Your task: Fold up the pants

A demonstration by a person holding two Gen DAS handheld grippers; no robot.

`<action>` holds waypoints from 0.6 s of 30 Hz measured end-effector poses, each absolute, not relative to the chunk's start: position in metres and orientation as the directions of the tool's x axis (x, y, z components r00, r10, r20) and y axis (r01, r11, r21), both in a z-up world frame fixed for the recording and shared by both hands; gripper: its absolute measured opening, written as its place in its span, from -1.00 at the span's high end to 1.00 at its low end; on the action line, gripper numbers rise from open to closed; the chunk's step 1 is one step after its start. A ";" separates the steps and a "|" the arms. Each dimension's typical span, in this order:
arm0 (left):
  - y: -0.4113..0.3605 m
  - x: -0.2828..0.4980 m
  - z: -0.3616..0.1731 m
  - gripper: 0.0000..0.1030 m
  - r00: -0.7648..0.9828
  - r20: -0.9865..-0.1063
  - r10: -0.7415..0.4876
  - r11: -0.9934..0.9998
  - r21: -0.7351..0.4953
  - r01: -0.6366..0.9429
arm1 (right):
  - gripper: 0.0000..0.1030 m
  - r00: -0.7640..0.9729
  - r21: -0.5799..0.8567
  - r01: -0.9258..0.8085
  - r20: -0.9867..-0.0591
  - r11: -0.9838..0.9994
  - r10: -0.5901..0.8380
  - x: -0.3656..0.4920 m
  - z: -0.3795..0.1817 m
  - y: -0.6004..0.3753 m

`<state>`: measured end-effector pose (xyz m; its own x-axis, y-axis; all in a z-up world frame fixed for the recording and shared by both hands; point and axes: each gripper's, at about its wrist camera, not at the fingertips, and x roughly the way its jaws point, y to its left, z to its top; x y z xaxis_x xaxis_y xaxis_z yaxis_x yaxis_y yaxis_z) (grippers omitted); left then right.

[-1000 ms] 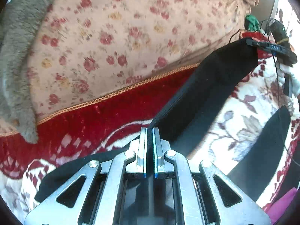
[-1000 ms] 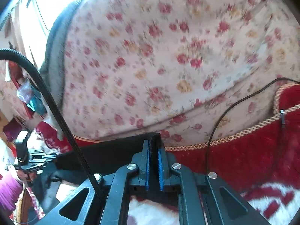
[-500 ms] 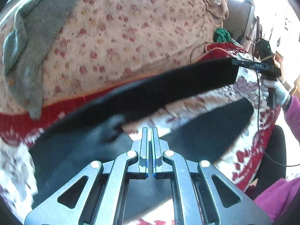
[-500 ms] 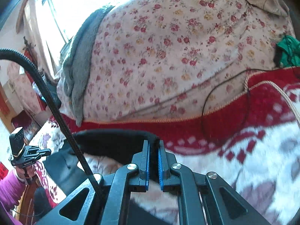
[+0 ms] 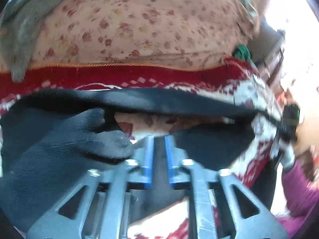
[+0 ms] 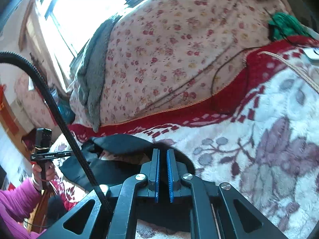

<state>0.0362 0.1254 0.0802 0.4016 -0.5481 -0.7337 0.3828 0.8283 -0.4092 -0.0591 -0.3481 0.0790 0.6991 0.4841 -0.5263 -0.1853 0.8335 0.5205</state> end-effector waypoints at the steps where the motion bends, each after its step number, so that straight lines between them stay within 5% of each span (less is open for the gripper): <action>1: 0.128 0.043 0.077 0.20 0.409 -0.721 -0.560 0.826 -0.445 0.346 | 0.88 0.703 0.534 -0.175 -0.521 0.827 0.485 -0.059 0.078 -0.354; 8: 0.140 0.078 0.053 0.18 0.459 -0.704 -0.543 0.824 -0.552 0.128 | 0.81 0.667 0.615 -0.131 -0.525 0.778 0.528 -0.060 0.070 -0.360; 11: 0.158 0.086 0.048 0.18 0.485 -0.691 -0.536 0.805 -0.592 0.047 | 0.57 0.653 0.594 -0.131 -0.551 0.793 0.520 -0.063 0.070 -0.351; 14: 0.175 0.093 0.046 0.15 0.509 -0.676 -0.533 0.781 -0.625 -0.012 | -0.01 0.631 0.581 -0.130 -0.577 0.804 0.519 -0.065 0.067 -0.341; 18: 0.189 0.100 0.044 0.07 0.527 -0.662 -0.533 0.751 -0.657 -0.065 | -0.07 0.587 0.635 -0.101 -0.583 0.766 0.561 -0.071 0.056 -0.333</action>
